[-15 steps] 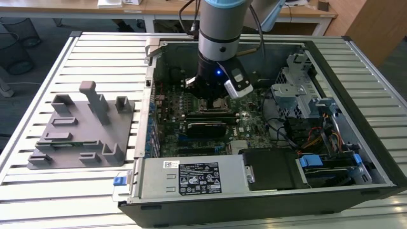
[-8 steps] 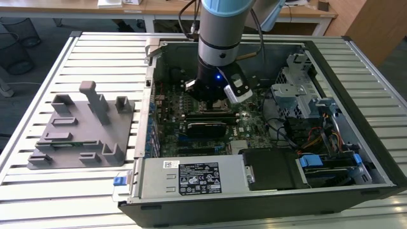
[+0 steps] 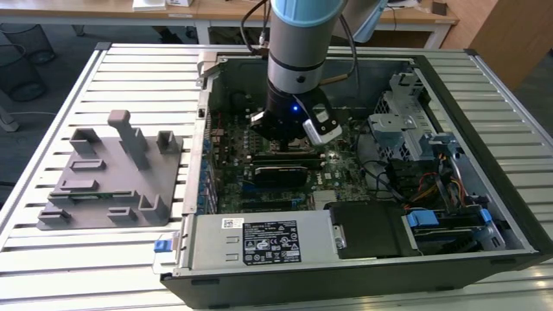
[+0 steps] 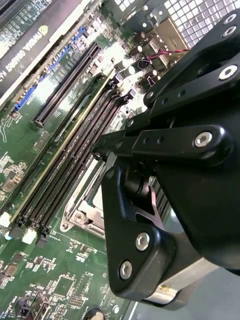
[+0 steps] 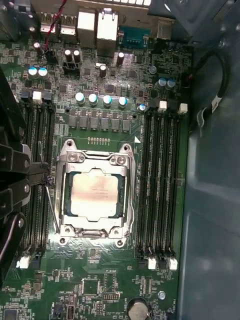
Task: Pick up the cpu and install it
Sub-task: 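Install the second cpu locking lever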
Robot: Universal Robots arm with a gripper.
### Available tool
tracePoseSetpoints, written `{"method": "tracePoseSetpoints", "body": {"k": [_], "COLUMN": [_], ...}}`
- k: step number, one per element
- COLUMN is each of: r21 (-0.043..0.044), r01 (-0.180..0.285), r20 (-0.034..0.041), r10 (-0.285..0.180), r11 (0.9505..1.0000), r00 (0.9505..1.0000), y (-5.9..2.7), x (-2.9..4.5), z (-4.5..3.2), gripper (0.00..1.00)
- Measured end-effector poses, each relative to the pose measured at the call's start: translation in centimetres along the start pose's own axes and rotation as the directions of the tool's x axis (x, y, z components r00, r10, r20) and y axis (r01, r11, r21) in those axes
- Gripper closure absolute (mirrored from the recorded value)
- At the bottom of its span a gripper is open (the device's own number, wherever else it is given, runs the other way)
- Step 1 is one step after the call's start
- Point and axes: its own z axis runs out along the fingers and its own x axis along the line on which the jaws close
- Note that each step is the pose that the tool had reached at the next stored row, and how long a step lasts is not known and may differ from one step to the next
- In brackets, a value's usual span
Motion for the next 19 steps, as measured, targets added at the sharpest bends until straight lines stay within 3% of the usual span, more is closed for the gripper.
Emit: {"method": "tracePoseSetpoints", "body": {"k": [12, 15, 19], "r21": [-0.0036, -0.0064, -0.0103], "r01": [0.0, -0.001, -0.002], "r20": [-0.0006, -0.0113, -0.0169], "r10": [0.0, 0.001, 0.002], "r11": [1.0, 1.0, 0.9999], "r00": [1.0, 0.9999, 0.9999], "y": [-0.01, -0.02, -0.03], "x": [0.21, 0.21, 0.31], "z": [0.17, 0.24, 0.44], "gripper": [0.88, 0.88, 0.88]}}
